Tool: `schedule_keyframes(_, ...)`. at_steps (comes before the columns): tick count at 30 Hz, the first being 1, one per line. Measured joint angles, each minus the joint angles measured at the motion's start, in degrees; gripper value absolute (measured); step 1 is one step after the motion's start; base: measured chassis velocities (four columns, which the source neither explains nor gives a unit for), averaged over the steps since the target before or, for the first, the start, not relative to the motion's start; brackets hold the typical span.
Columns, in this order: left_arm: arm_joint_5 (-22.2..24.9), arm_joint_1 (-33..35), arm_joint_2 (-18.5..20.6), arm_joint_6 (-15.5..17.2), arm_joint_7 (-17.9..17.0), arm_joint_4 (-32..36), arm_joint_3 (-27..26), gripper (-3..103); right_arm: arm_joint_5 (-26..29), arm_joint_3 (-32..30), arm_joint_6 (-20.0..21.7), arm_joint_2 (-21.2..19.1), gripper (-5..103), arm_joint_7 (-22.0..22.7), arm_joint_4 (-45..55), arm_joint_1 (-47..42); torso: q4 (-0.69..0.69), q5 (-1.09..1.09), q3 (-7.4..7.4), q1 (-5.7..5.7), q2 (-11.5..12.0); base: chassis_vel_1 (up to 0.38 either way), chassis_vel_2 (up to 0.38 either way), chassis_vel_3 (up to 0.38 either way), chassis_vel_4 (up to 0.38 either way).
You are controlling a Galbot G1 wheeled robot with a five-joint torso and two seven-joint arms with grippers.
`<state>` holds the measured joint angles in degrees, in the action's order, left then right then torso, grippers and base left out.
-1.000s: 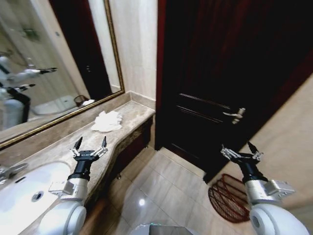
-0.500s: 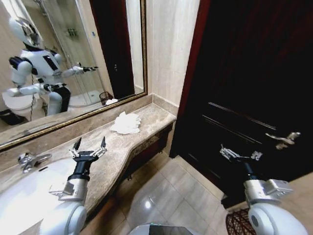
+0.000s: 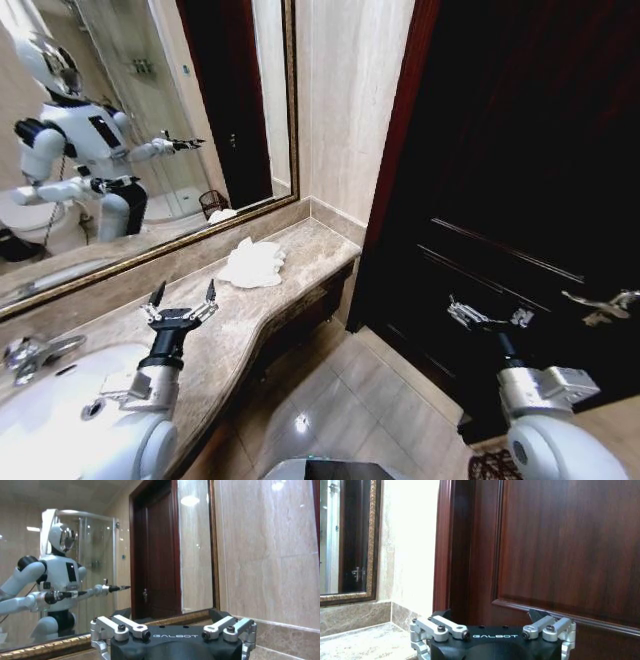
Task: Discard the used towel into the hamper.
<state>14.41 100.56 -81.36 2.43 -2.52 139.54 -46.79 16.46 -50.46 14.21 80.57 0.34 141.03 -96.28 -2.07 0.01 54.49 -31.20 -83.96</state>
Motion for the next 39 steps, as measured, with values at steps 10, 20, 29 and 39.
schedule_keyframes(10,6.22,-2.42,5.92,7.81,-2.06,-1.74,0.29,100,0.14,0.49,0.53,0.38,100,-0.2,0.35,0.06,0.01,-0.01,0.01,-0.02,0.01,-0.056,0.058,0.063,-0.052)
schedule_keyframes(20,16.0,-14.01,17.95,14.78,-10.84,-13.36,1.74,100,-2.12,2.33,0.73,-0.87,100,0.38,-1.0,-0.04,-0.04,0.0,0.0,0.01,0.0,0.0,0.0,0.0,0.0)
schedule_keyframes(29,28.15,-29.05,29.28,23.24,-14.41,-25.35,10.52,100,-4.67,1.54,-0.38,1.82,100,1.19,-0.76,-2.87,0.0,-0.03,0.01,0.0,0.0,0.0,0.0,0.0,0.0)
schedule_keyframes(39,33.76,-47.71,29.95,27.78,-17.81,-35.39,25.82,100,-6.88,2.07,-0.18,3.51,100,1.9,-0.9,-1.72,0.02,0.0,0.01,-0.01,0.0,0.0,0.0,0.0,0.0)
